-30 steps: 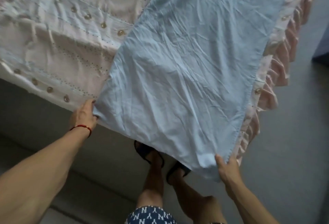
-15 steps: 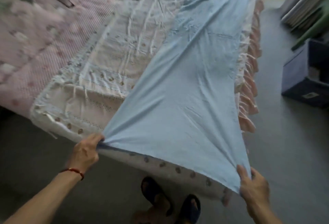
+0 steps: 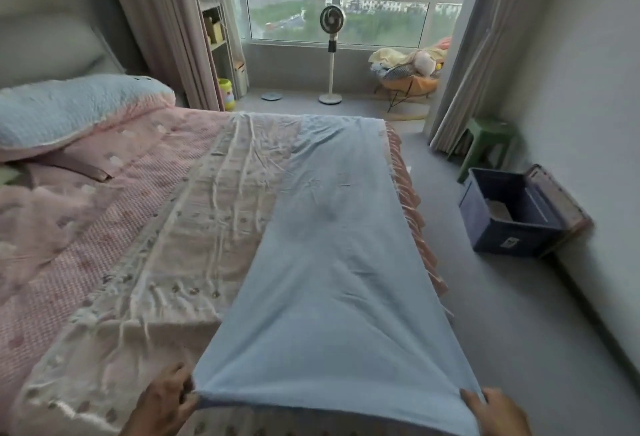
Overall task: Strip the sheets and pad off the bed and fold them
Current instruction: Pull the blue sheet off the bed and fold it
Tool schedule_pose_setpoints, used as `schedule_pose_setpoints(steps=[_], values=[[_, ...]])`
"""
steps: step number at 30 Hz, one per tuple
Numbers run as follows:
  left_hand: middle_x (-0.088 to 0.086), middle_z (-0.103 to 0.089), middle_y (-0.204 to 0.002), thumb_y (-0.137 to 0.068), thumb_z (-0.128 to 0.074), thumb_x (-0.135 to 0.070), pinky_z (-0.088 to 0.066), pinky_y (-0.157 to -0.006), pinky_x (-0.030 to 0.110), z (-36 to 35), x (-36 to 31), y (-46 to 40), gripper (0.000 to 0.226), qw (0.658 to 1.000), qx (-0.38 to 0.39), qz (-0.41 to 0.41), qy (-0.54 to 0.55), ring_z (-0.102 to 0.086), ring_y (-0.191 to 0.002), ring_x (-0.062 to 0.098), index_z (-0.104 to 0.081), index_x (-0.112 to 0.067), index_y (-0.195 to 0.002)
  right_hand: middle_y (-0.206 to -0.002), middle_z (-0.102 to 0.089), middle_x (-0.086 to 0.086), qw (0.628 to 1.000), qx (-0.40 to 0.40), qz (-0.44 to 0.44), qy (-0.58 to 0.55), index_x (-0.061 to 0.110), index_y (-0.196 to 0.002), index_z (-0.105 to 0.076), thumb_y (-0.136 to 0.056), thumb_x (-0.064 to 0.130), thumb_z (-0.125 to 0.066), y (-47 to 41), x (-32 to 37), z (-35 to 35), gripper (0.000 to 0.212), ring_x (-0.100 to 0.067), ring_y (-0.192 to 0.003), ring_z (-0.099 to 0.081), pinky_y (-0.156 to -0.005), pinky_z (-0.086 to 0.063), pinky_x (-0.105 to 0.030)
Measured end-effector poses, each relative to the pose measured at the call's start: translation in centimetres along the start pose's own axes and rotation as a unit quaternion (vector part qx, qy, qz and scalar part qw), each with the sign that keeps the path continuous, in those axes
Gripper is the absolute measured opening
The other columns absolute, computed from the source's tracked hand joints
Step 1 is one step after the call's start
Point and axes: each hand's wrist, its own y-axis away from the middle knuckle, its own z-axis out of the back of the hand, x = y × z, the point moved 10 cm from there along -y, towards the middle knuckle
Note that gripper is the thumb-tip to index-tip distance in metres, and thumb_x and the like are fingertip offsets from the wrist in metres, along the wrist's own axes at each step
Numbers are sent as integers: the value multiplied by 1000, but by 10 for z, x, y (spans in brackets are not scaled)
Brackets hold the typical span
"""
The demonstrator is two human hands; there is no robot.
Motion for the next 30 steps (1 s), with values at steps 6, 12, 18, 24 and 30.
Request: schedule_pose_setpoints(steps=[6, 12, 18, 24, 30], values=[[-21, -58, -61, -67, -72, -25, -40, -58, 4, 19, -49, -8, 32, 994, 7, -76, 83, -52, -56, -11, -57, -53, -70, -137, -61, -24, 999, -25, -38, -4, 1, -130, -66, -98, 33, -62, 16, 17, -7, 45, -39, -126, -57, -94, -42, -35], [-1, -58, -72, -83, -62, 2, -51, -63, 38, 20, -48, -13, 33, 991, -79, 27, 103, -60, -68, 23, -47, -26, -76, -88, -74, -22, 999, -49, 0, -21, 5, -92, -74, -97, 34, -60, 8, 25, -1, 32, -40, -78, -71, -72, -56, -38], [4, -51, -80, -62, -63, 24, -44, -61, 37, 41, -63, 13, 51, 984, -176, -24, 17, -56, -70, 33, -50, -25, -67, -57, -67, -17, 989, -100, 5, -107, 6, -63, -68, -94, 19, -67, 20, 6, 52, 34, -34, -51, -67, -58, -57, -38], [10, -54, -83, -56, -65, 30, -44, -63, 34, 43, -66, 30, 47, 982, -185, -29, -21, -57, -74, 33, -58, -13, -73, -55, -64, -17, 984, -116, 44, -129, -2, -68, -66, -95, 24, -65, 16, -2, 65, 37, -28, -47, -65, -55, -50, -34], [8, -58, -77, -77, -48, 7, -50, -60, 36, 5, -34, 31, 39, 996, -45, 75, -11, -60, -67, 32, -45, -31, -83, -63, -69, -12, 991, -72, 25, -109, 7, -64, -70, -90, 29, -70, -11, -40, 30, 33, -35, -62, -69, -64, -61, -52]])
